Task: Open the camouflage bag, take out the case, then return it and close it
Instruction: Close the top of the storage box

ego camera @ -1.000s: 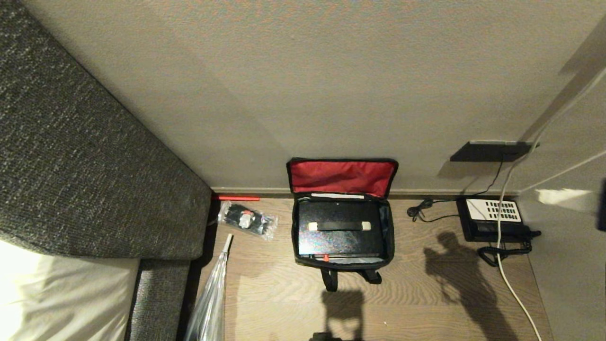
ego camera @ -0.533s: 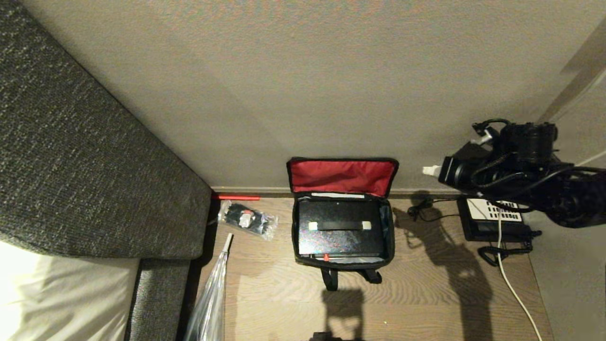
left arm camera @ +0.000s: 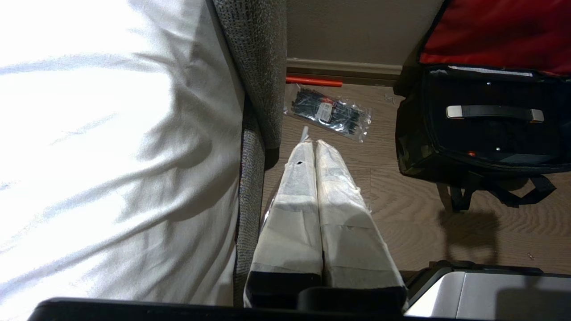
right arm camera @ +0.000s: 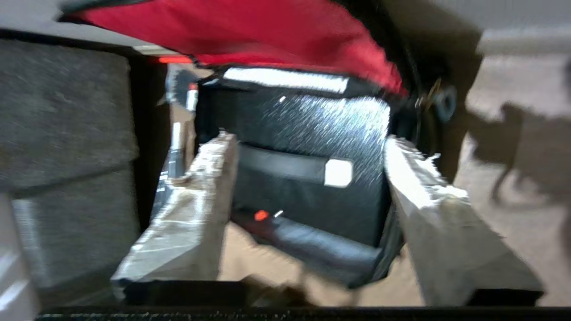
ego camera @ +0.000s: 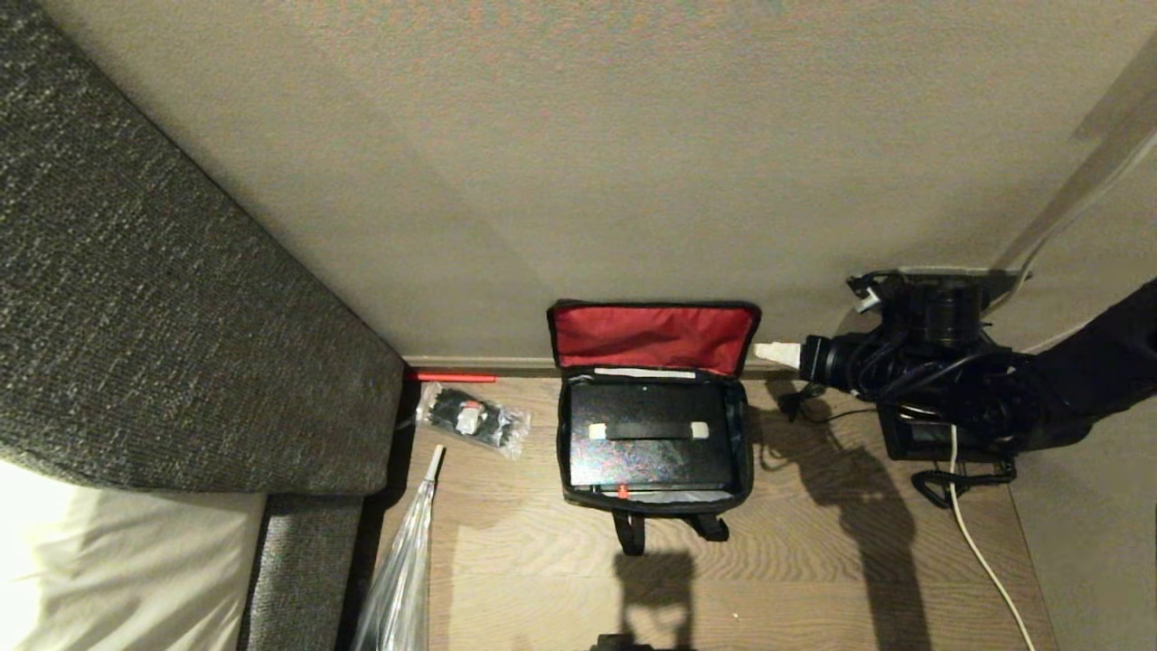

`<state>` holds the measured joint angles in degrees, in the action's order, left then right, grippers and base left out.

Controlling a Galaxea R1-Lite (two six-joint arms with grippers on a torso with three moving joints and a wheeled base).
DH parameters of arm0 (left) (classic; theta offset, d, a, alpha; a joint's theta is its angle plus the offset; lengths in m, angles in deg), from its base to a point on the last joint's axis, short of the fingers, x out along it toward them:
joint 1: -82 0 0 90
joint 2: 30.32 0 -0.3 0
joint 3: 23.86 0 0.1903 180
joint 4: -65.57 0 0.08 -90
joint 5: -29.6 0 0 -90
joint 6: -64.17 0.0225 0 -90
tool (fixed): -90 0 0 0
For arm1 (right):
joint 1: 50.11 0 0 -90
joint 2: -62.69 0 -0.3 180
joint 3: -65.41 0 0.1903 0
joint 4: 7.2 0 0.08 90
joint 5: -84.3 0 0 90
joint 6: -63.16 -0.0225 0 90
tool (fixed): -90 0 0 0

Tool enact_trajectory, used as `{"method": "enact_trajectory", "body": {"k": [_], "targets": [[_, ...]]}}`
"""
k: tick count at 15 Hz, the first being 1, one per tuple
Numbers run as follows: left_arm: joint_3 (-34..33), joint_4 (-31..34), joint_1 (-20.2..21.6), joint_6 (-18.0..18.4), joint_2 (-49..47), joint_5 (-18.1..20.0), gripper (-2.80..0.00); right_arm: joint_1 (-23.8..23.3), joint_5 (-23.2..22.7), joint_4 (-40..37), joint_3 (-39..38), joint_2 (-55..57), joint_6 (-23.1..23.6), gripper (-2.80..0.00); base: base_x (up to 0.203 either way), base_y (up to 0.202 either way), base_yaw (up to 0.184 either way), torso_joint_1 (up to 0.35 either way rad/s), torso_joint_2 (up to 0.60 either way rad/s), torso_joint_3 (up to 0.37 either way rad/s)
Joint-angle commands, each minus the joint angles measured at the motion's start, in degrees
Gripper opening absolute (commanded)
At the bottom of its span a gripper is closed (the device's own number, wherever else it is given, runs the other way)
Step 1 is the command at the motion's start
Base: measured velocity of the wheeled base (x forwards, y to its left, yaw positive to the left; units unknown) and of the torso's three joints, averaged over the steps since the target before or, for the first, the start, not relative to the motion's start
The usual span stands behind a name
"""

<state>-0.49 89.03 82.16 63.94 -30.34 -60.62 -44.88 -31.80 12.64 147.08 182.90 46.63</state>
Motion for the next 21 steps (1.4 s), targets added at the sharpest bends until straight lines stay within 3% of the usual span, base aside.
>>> {"method": "enact_trajectory", "body": {"k": [1, 4, 8, 13, 21], "targets": [[0.0, 0.0, 0.0, 0.0, 0.0, 0.0, -2.8, 0.0, -0.4, 5.0, 1.5, 4.5, 1.7, 0.0, 0.0, 0.0, 0.0, 0.0, 0.0, 0.0], [0.0, 0.0, 0.0, 0.0, -0.1, 0.0, -2.8, -0.2, -2.7, 11.0, 5.2, 8.8, 3.8, 0.0, 0.0, 0.0, 0.0, 0.0, 0.0, 0.0], [0.0, 0.0, 0.0, 0.0, -0.1, 0.0, -2.8, -0.7, -4.1, 12.0, 7.7, 11.6, 7.3, 0.0, 0.0, 0.0, 0.0, 0.0, 0.0, 0.0], [0.0, 0.0, 0.0, 0.0, -0.1, 0.0, -2.8, -0.7, -8.4, 20.3, 9.4, 14.8, 7.3, 0.0, 0.0, 0.0, 0.0, 0.0, 0.0, 0.0], [0.0, 0.0, 0.0, 0.0, -0.1, 0.0, -2.8, -0.7, -9.3, 27.5, 13.9, 18.7, 7.0, 0.0, 0.0, 0.0, 0.0, 0.0, 0.0, 0.0]]}}
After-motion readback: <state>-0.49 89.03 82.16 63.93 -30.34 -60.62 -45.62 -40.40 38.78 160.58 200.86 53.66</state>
